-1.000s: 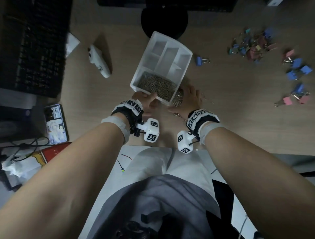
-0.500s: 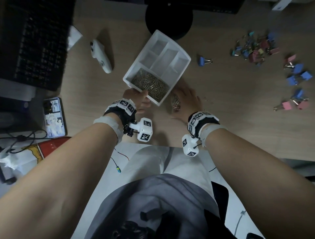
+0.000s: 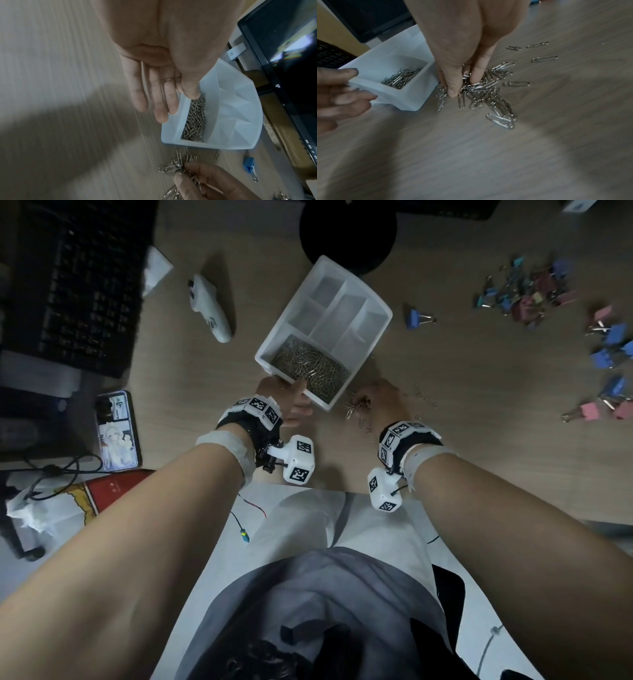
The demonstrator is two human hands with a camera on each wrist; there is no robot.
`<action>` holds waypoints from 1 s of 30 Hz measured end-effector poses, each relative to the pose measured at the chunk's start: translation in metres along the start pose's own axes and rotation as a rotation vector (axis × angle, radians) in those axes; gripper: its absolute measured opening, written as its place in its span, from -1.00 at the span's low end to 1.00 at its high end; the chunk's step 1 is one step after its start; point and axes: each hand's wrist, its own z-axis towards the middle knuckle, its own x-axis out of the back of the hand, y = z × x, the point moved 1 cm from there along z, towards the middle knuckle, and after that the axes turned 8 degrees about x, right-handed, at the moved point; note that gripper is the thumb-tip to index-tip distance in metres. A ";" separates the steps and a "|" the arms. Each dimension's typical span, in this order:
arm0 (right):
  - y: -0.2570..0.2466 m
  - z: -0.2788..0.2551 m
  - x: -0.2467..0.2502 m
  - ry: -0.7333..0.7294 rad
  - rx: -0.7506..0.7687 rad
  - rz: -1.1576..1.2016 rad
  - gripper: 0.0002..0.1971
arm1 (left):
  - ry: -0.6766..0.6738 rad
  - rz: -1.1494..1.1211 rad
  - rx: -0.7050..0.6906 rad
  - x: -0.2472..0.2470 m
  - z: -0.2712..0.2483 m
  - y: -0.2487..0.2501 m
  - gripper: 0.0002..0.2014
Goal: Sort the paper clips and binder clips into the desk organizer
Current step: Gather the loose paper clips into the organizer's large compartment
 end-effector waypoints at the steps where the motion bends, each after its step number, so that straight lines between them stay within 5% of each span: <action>1: 0.001 -0.001 -0.001 0.007 -0.002 -0.003 -0.80 | 0.002 -0.001 0.000 -0.001 -0.001 0.000 -0.53; 12: 0.005 -0.004 0.006 0.094 -0.236 0.184 -0.74 | -0.053 -0.074 0.039 -0.010 -0.010 0.003 -0.47; 16: 0.006 -0.007 0.014 0.161 -0.273 0.276 -0.92 | -0.043 -0.058 0.033 -0.007 -0.008 0.003 -0.49; 20: -0.013 0.002 0.025 0.179 -0.239 0.451 -0.94 | -0.040 -0.016 0.043 -0.004 -0.006 0.004 -0.52; 25: -0.066 0.029 0.040 0.149 -0.009 0.571 -0.87 | -0.046 0.001 0.043 -0.003 -0.007 0.005 -0.54; 28: -0.073 0.037 0.043 0.063 0.017 0.520 -0.87 | -0.043 0.000 0.041 -0.003 -0.006 0.004 -0.52; 30: -0.056 0.038 0.046 0.134 -0.017 0.409 -0.87 | -0.012 -0.001 0.026 -0.002 -0.005 0.004 -0.58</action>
